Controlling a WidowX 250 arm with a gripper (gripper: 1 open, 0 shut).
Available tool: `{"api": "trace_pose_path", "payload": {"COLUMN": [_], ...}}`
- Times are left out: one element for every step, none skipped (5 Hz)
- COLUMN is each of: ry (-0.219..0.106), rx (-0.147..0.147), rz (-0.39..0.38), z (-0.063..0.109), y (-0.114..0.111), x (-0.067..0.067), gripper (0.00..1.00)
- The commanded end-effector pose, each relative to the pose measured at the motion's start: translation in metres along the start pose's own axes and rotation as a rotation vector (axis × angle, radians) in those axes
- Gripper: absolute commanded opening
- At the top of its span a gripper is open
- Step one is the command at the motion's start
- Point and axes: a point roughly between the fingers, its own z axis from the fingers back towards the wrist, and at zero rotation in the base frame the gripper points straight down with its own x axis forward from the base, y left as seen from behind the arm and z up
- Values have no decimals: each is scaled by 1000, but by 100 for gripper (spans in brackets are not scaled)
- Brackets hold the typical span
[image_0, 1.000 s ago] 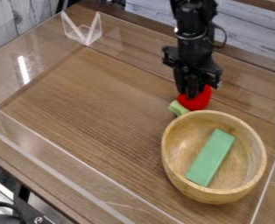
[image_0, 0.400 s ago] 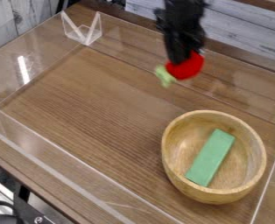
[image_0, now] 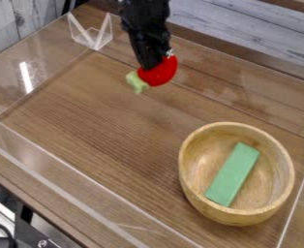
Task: Move the red object to the left side of the table
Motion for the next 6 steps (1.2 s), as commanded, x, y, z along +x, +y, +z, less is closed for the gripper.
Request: {"api": "trace_pose_path", "payload": {"ry": [-45,-38,-45,-53,-57,-64], "rx": [17,-2,34,73,105,139], "rz": [-17,-68,-13,46,83,137], "z": [5,2,18,34,47,59], "y": [-7,-5,6,20,42,67], "x": [2,-6,-11,-17,-31,-41], "gripper": [0,0,0,0,0,0]}}
